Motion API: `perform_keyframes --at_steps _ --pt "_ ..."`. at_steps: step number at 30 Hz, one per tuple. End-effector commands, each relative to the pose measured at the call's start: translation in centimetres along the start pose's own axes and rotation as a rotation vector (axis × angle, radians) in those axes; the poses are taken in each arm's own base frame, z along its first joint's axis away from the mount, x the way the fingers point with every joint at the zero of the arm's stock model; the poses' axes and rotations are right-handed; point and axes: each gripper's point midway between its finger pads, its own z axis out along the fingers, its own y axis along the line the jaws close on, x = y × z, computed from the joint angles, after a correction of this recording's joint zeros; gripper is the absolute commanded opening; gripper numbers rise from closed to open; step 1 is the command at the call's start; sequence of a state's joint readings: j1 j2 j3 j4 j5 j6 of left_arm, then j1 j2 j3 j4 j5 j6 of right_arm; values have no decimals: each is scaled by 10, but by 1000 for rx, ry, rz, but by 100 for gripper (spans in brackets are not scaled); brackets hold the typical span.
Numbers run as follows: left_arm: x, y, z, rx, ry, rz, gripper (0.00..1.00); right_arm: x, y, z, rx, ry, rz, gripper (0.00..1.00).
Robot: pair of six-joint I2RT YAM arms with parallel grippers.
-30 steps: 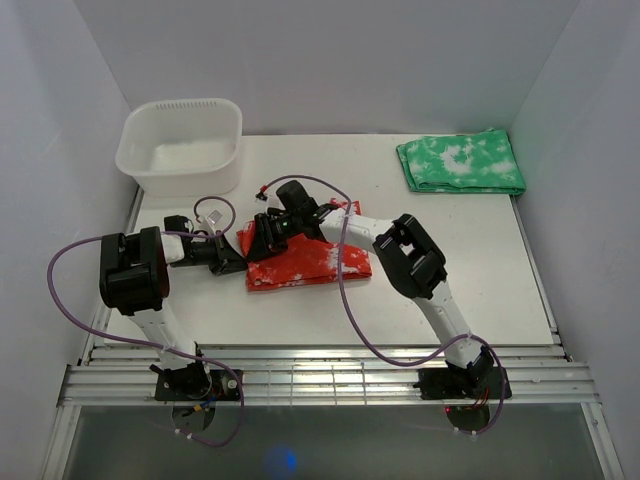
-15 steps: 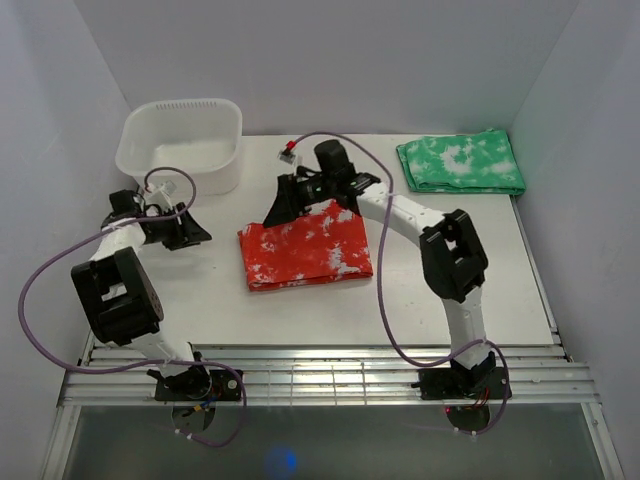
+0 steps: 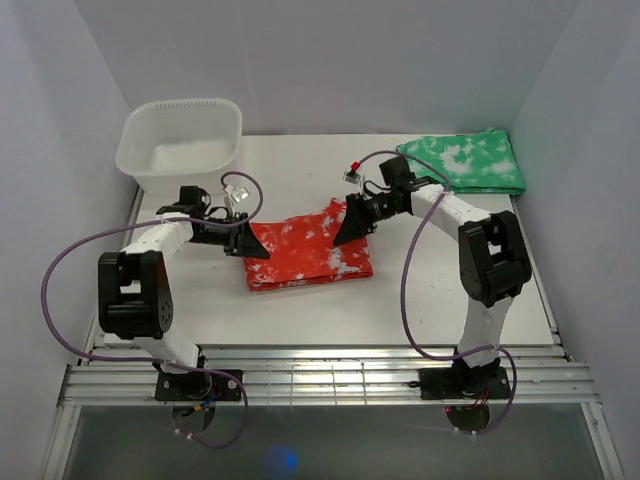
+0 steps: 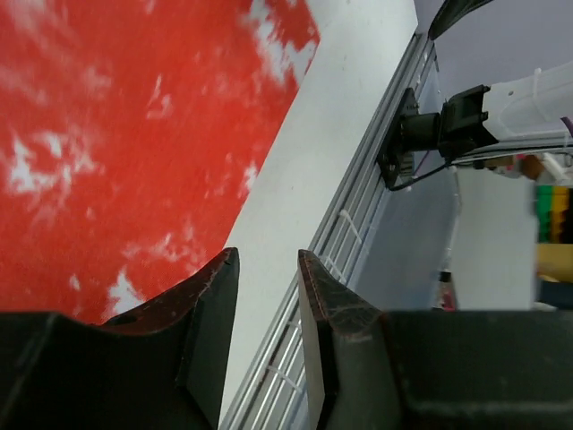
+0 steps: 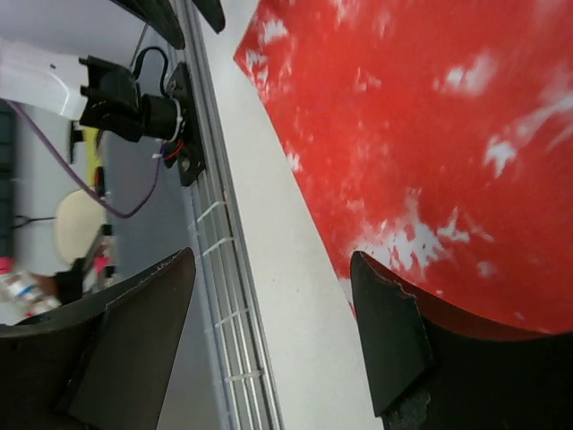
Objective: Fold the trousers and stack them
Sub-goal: Fold the trousers
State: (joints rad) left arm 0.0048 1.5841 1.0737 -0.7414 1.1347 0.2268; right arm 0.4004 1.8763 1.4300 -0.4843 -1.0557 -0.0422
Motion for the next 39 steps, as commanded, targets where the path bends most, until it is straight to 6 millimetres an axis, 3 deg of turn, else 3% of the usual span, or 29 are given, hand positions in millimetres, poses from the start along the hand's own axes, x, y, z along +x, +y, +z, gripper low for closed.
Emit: perform_keyframes --at_steps 1,2,5,8,10,11,12,14,15,17,18,21,24,28,29,30,34,36,38,39 --pt "31 24 12 14 41 -158 42 54 -8 17 -118 75 149 75" --pt "53 48 18 -47 99 -231 39 64 -10 20 -136 83 221 75" --pt "77 91 14 -98 120 -400 38 96 -43 32 -77 127 309 75" --pt "84 120 7 -134 105 -512 36 114 -67 37 -25 143 396 75" --pt "85 130 3 -186 113 -503 36 114 -68 37 -9 147 386 75" --pt "82 129 2 -184 112 -472 37 110 -64 35 -12 144 377 75" --pt "63 122 -3 -163 82 -409 38 99 -55 30 -12 128 323 75" --pt "43 97 -12 -93 75 -334 40 79 -40 21 2 93 241 78" --pt "15 86 -22 -83 42 -164 41 54 -23 11 16 44 138 80" --pt "-4 66 -31 -62 18 -102 42 27 -14 1 60 -6 41 84" --pt "-21 54 -38 -62 -18 -45 42 3 -7 -6 75 -52 -24 85" --pt "-46 39 -38 -27 -88 -72 44 -30 -19 -11 105 -116 -49 86" --pt "-63 47 -28 -30 -123 -50 44 -32 -45 -2 94 -114 44 87" --pt "-75 83 -10 -41 -159 -109 41 -34 -81 14 84 -136 106 87" --pt "-65 100 -2 -65 -150 -208 40 -32 -90 17 95 -135 136 87" --pt "-60 109 2 -76 -148 -235 39 -23 -108 23 102 -123 180 86" --pt "-33 157 18 -158 -116 -354 35 -12 -149 30 148 -113 245 86" --pt "-21 183 17 -248 -107 -404 34 -10 -161 30 181 -108 259 85" --pt "-20 193 10 -283 -119 -419 34 -13 -156 27 188 -107 241 85" --pt "-28 199 -3 -320 -148 -410 34 -19 -144 20 193 -113 207 86"
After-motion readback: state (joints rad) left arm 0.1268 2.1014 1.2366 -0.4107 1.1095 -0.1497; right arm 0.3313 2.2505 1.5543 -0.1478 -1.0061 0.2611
